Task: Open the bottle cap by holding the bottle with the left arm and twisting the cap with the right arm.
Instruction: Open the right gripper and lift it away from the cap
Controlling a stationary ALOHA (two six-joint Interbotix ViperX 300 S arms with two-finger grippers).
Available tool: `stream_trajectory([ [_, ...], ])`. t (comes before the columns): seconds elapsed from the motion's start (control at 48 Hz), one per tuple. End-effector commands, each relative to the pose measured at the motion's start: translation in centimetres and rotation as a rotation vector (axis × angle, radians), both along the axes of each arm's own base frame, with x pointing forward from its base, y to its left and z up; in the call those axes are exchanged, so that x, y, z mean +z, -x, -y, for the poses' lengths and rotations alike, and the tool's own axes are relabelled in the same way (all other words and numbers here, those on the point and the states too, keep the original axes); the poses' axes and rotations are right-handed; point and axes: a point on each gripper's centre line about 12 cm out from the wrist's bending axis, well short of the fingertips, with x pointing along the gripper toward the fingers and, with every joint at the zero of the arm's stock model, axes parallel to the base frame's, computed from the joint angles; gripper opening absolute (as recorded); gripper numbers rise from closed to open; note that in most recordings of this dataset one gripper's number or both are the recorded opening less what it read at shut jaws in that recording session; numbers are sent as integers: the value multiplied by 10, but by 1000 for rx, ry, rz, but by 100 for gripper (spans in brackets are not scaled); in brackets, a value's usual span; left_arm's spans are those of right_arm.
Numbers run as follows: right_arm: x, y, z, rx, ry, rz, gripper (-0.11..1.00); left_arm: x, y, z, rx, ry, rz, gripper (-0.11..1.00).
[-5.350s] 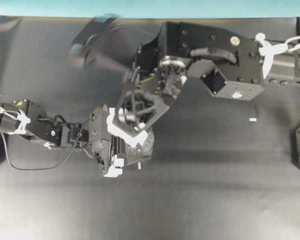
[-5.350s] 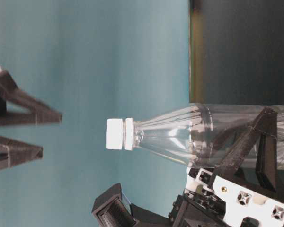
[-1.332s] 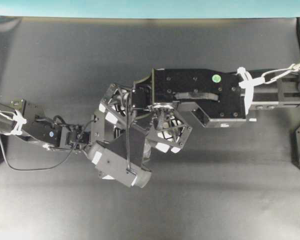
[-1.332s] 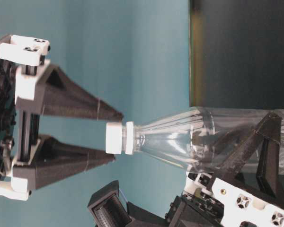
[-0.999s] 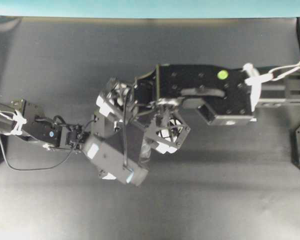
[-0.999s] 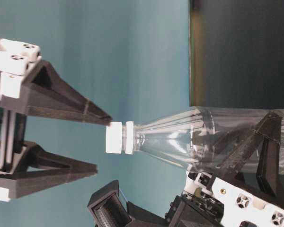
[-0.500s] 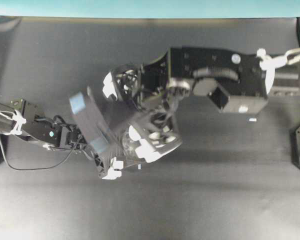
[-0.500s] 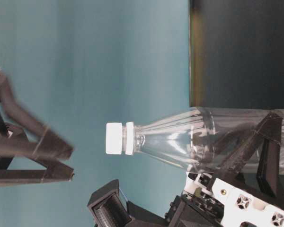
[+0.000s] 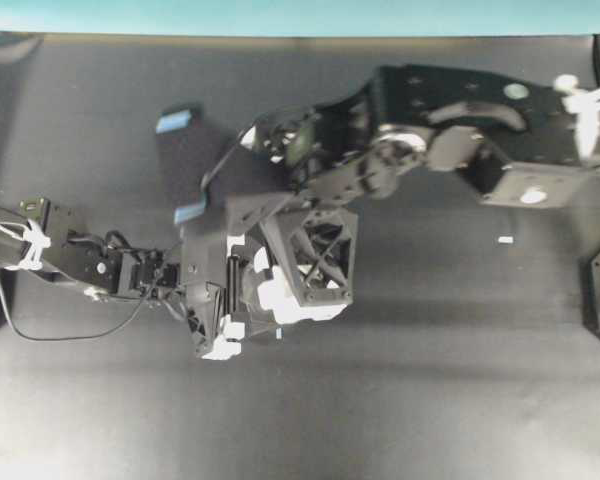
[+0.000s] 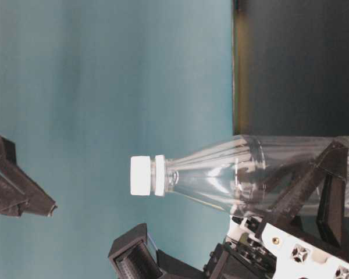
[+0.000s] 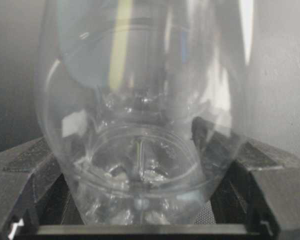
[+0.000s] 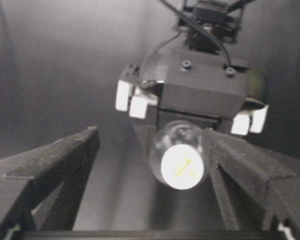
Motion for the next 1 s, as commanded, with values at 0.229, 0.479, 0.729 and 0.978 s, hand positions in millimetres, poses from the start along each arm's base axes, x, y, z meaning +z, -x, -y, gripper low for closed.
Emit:
stream_trajectory([
  [0.229,8,24,12,-150,-85,105,79,-9,8,6,-15,2,-54,78],
  [0.479,-1,59,16,-239,-139,182,79,-8,7,6,-15,2,-49,78],
  [0.729,-6,84,19,-304,-187,273,79,-6,4,6,-16,3,-40,78],
  [0.978,-9,98,19,-315,-195,320,79,-6,3,6,-16,3,-39,78],
])
